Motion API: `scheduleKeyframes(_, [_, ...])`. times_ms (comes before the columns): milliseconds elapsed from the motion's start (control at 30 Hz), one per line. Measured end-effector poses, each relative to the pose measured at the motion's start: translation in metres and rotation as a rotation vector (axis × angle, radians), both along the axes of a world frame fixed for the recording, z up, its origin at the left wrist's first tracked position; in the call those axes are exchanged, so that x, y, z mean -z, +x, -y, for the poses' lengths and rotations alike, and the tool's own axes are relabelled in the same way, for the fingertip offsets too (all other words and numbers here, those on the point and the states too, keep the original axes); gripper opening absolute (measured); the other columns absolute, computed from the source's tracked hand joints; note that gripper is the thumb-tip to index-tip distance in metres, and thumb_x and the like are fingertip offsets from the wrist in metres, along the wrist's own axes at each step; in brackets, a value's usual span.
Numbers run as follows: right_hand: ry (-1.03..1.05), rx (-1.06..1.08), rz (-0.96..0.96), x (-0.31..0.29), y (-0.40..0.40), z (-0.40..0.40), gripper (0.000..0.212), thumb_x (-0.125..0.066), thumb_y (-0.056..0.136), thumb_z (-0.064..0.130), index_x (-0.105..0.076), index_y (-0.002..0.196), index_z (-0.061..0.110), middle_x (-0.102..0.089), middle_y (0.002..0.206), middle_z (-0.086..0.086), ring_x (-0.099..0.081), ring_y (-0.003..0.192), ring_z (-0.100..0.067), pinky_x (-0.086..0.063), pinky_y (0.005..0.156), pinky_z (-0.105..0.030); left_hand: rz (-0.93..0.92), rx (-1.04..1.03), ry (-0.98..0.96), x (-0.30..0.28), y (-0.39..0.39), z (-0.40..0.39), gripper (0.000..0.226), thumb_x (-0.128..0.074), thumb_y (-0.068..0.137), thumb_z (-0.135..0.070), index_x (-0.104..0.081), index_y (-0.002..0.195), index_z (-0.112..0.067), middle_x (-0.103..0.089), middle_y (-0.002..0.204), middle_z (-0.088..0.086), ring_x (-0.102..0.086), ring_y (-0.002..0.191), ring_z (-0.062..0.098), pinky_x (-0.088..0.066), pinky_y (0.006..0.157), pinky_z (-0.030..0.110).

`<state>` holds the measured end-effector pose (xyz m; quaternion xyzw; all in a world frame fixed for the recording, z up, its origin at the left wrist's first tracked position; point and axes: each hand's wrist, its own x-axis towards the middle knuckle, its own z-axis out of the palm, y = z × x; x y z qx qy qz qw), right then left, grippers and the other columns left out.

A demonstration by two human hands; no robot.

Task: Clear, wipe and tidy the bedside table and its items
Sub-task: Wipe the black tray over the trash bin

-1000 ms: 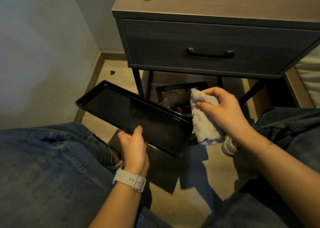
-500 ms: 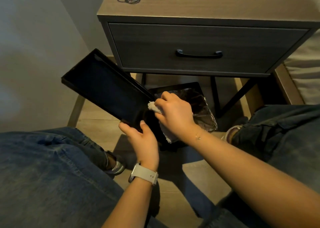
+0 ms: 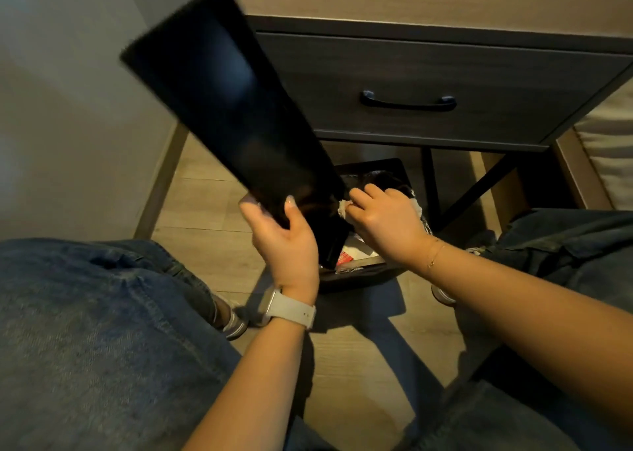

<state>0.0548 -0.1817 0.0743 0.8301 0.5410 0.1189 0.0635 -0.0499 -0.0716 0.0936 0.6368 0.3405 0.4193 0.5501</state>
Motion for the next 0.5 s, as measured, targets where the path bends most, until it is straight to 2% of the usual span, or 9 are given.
scheduleKeyframes(100, [-0.112, 0.021, -0.079, -0.01, 0.007, 0.008, 0.029, -0.082, 0.062, 0.019, -0.07, 0.088, 0.014, -0.06, 0.092, -0.004, -0.055, 0.077, -0.023, -0.033, 0.053, -0.03, -0.055, 0.112, 0.183, -0.002, 0.006, 0.003, 0.037, -0.053, 0.094, -0.001, -0.04, 0.128, 0.003, -0.053, 0.095, -0.018, -0.055, 0.085, -0.02, -0.043, 0.07, 0.002])
scheduleKeyframes(133, [-0.155, 0.023, -0.107, -0.016, 0.008, 0.013, 0.031, -0.08, 0.063, 0.022, -0.071, 0.092, 0.017, -0.059, 0.095, -0.004, -0.056, 0.081, -0.023, -0.036, 0.054, -0.031, -0.081, 0.153, 0.229, -0.001, 0.006, 0.005, 0.038, -0.054, 0.094, -0.003, -0.041, 0.129, 0.003, -0.051, 0.091, -0.023, -0.056, 0.08, -0.017, -0.043, 0.065, 0.002])
scheduleKeyframes(200, [-0.247, 0.039, -0.168, -0.027, 0.013, 0.031, 0.031, -0.069, 0.076, 0.026, -0.068, 0.107, 0.022, -0.054, 0.108, -0.001, -0.054, 0.096, -0.021, -0.043, 0.064, -0.033, -0.087, 0.248, 0.293, -0.001, 0.009, 0.008, 0.038, -0.054, 0.094, -0.006, -0.04, 0.129, -0.007, -0.05, 0.091, -0.026, -0.058, 0.083, -0.01, -0.044, 0.065, 0.004])
scheduleKeyframes(267, [-0.314, 0.095, -0.286, -0.043, 0.021, 0.055, 0.032, -0.058, 0.087, 0.032, -0.061, 0.119, 0.028, -0.051, 0.115, 0.003, -0.052, 0.105, -0.017, -0.049, 0.076, -0.034, -0.067, 0.323, 0.386, -0.004, 0.014, 0.007, 0.033, -0.053, 0.095, -0.008, -0.035, 0.121, -0.018, -0.053, 0.089, -0.021, -0.058, 0.085, -0.01, -0.046, 0.064, 0.007])
scheduleKeyframes(333, [-0.333, 0.179, -0.403, -0.056, 0.032, 0.078, 0.036, -0.055, 0.089, 0.038, -0.058, 0.124, 0.034, -0.053, 0.116, 0.006, -0.054, 0.106, -0.014, -0.049, 0.077, -0.032, -0.058, 0.364, 0.509, -0.007, 0.021, 0.005, 0.029, -0.053, 0.096, -0.008, -0.034, 0.115, -0.019, -0.056, 0.085, -0.01, -0.06, 0.08, 0.003, -0.044, 0.057, 0.007])
scheduleKeyframes(433, [-0.297, 0.389, -0.61, -0.074, 0.055, 0.106, 0.03, -0.061, 0.085, 0.039, -0.064, 0.115, 0.034, -0.06, 0.11, 0.006, -0.058, 0.099, -0.014, -0.049, 0.076, -0.033, -0.076, 0.455, 0.621, -0.007, 0.027, 0.003, 0.029, -0.053, 0.093, -0.006, -0.035, 0.112, -0.019, -0.056, 0.074, -0.001, -0.058, 0.071, 0.017, -0.038, 0.049, 0.006])
scheduleKeyframes(500, [-0.165, 0.551, -0.766, -0.083, 0.071, 0.12, 0.019, -0.068, 0.082, 0.034, -0.069, 0.101, 0.031, -0.066, 0.103, 0.005, -0.06, 0.094, -0.014, -0.05, 0.078, -0.033, -0.104, 0.516, 0.737, -0.006, 0.026, 0.0, 0.033, -0.055, 0.087, -0.003, -0.037, 0.111, -0.017, -0.059, 0.069, 0.007, -0.057, 0.063, 0.024, -0.037, 0.054, 0.01])
